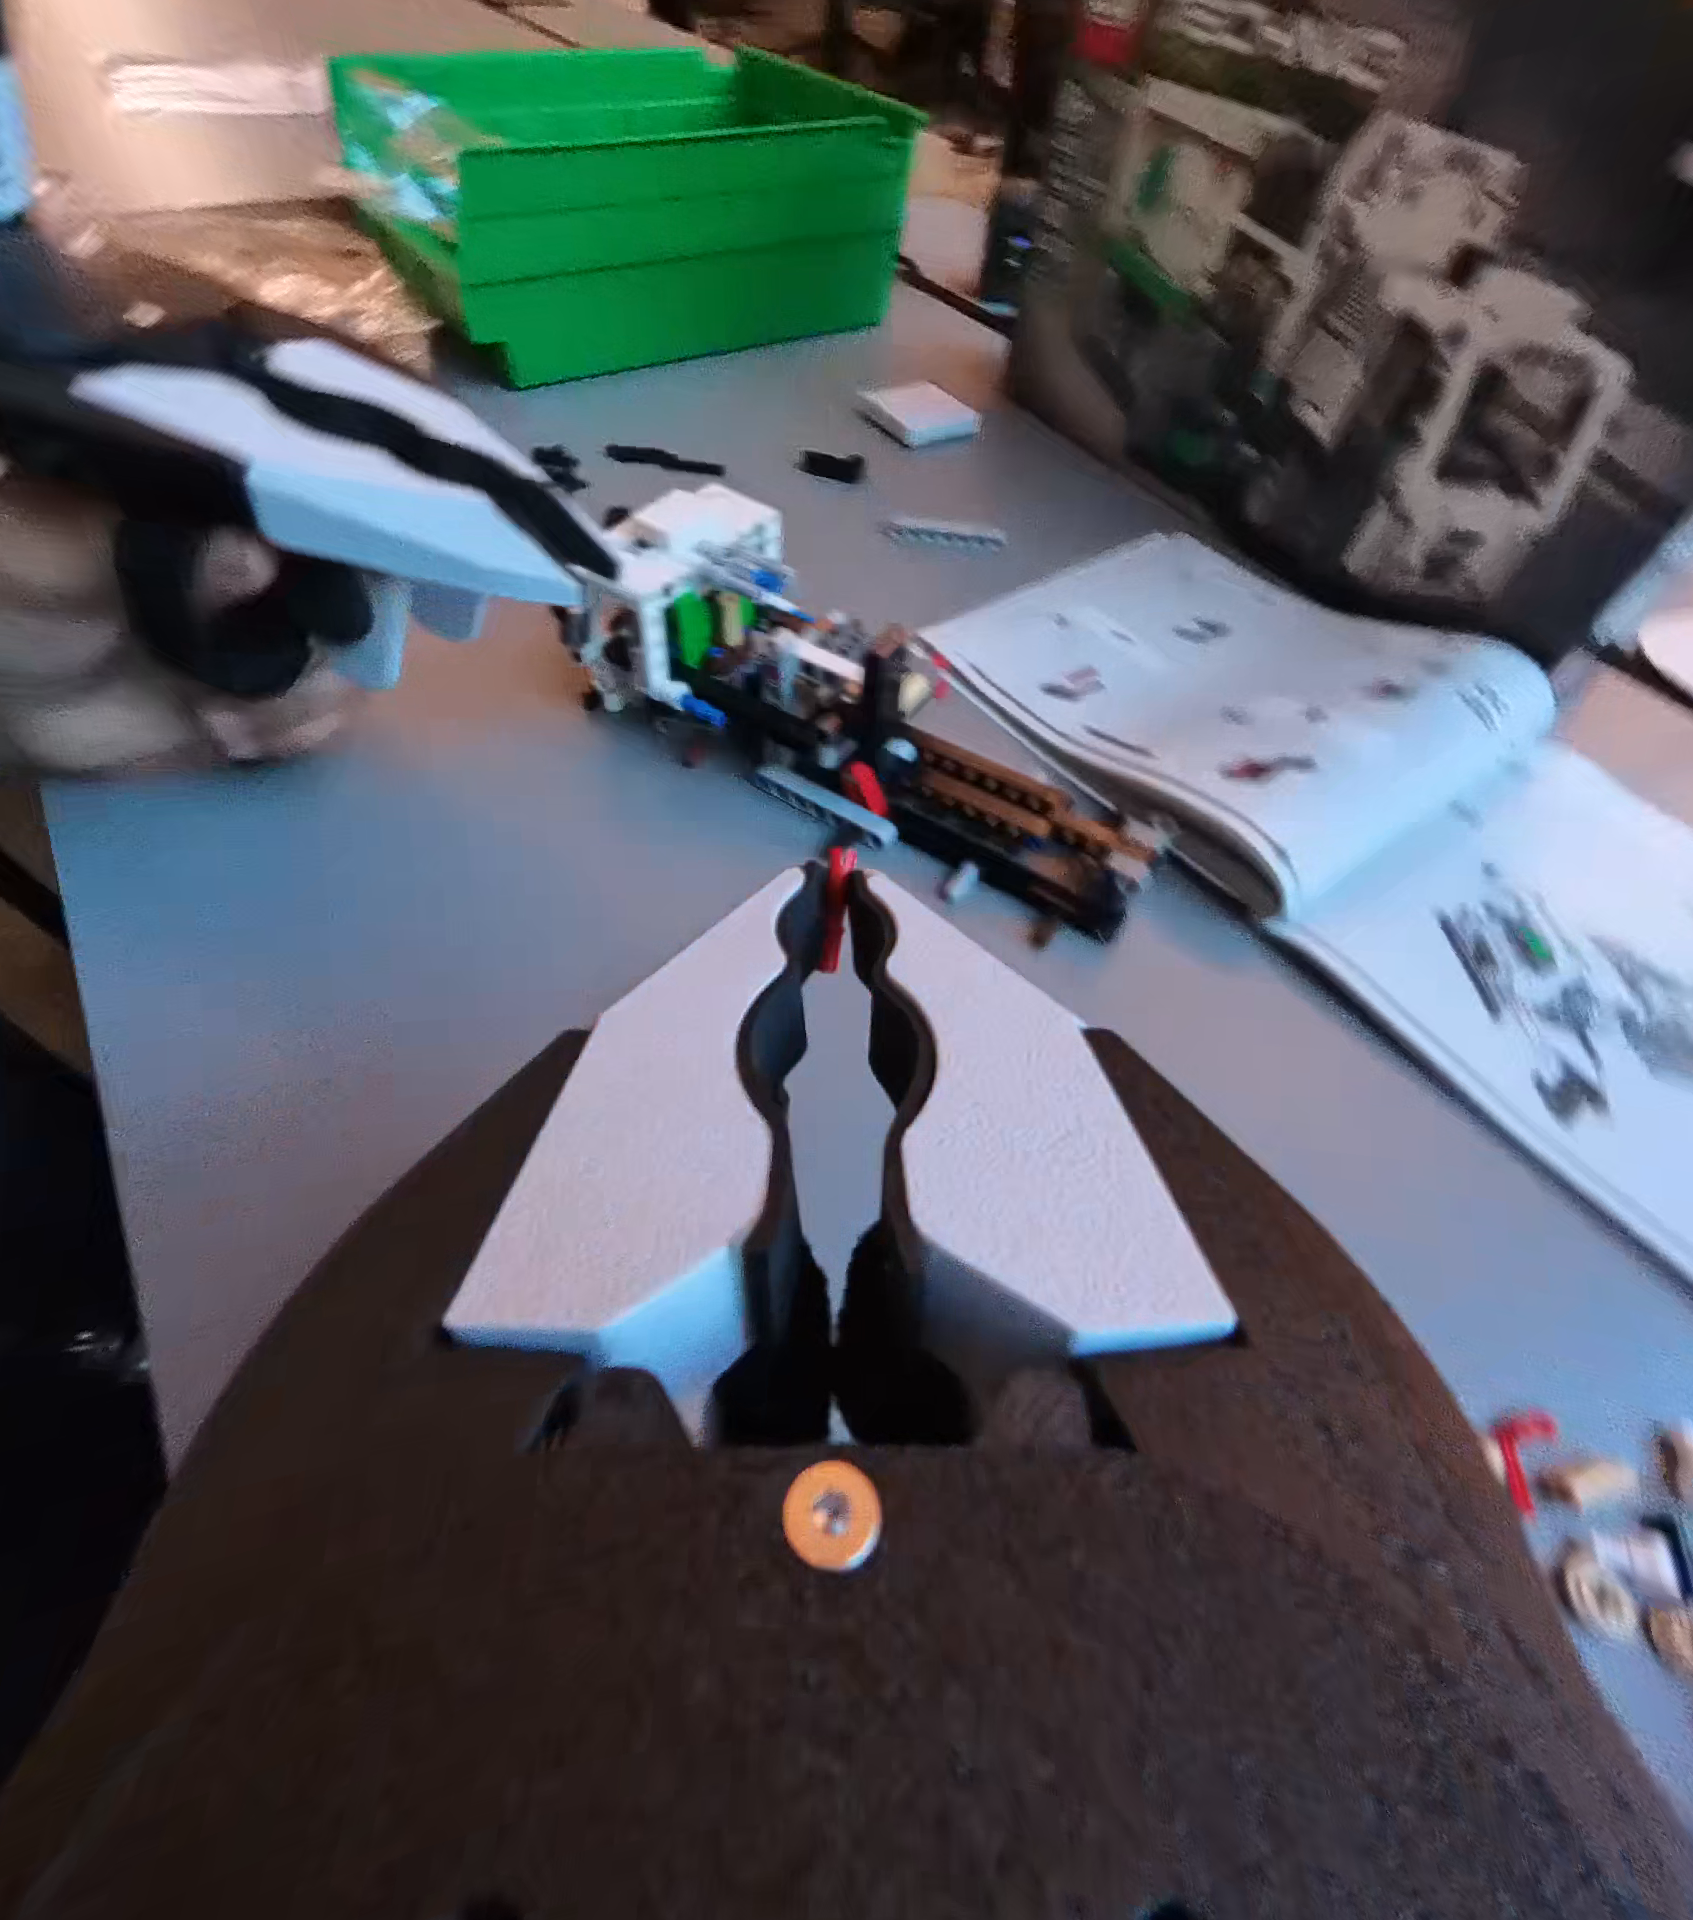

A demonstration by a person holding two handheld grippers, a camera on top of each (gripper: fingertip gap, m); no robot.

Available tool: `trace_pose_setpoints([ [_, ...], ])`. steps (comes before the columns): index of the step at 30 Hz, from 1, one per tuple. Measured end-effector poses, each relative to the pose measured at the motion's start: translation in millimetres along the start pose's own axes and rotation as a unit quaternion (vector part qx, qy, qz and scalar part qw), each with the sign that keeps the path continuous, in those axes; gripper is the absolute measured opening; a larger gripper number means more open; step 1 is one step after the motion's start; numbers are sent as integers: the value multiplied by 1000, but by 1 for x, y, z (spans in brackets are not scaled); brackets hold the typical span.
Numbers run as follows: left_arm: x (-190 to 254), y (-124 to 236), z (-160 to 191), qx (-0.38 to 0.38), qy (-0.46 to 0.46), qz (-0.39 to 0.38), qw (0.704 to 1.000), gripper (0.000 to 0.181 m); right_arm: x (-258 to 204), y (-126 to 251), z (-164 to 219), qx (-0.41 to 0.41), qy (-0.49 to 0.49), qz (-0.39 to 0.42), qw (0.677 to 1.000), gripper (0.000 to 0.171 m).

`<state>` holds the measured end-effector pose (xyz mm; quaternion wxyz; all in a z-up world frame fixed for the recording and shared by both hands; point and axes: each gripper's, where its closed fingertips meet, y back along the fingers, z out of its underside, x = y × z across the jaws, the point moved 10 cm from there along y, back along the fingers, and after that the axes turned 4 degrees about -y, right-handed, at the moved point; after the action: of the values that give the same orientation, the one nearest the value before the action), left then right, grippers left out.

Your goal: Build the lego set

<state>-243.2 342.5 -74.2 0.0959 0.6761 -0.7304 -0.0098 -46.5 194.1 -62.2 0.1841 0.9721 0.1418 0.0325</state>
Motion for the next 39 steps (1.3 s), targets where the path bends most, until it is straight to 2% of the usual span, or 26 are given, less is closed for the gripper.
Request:
trace_pose_setpoints([
  [2, -4, -3, -5, -27, 65, 45, 996, 16, -13, -15, -3, 6, 58, 2, 998, 3],
  [4, -5, -8, -8, -63, 117, 79, 988, 18, -30, -22, -2, 46, 136, -6, 990, 3],
  [8, 0, -15, -13, -96, 141, 122, 978, 20, -44, -31, 3, 67, 234, 45, 969, 3],
  [11, 2, -19, -16, -102, 153, 151, 971, 19, -53, -27, 2, 107, 241, 22, 964, 2],
  [14, 4, -23, -16, -102, 173, 193, 960, 10, -55, -21, 0, 144, 242, 31, 959, 2],
  [20, 9, -29, -14, -95, 192, 220, 952, 8, -57, -22, 2, 142, 255, 31, 956, 3],
  [26, 6, -30, -12, -121, 162, 190, 961, 3, -54, -28, 6, 112, 222, 19, 968, 4],
  [28, 4, -28, -14, -132, 146, 189, 962, 3, -51, -28, 7, 109, 188, 8, 976, 13],
  [31, 7, -24, -21, -149, 67, 200, 966, 3, -45, -27, 4, 84, 108, -76, 988, 17],
  [35, 21, -21, -29, -179, -41, 238, 954, 4, -40, -29, 2, 31, 28, -201, 979, 17],
  [37, 25, -22, -31, -191, -65, 244, 948, 4, -41, -29, 2, 18, 37, -211, 977, 4],
  [39, 27, -23, -30, -202, -83, 241, 946, 4, -43, -30, 3, 2, 51, -203, 978, 3],
])
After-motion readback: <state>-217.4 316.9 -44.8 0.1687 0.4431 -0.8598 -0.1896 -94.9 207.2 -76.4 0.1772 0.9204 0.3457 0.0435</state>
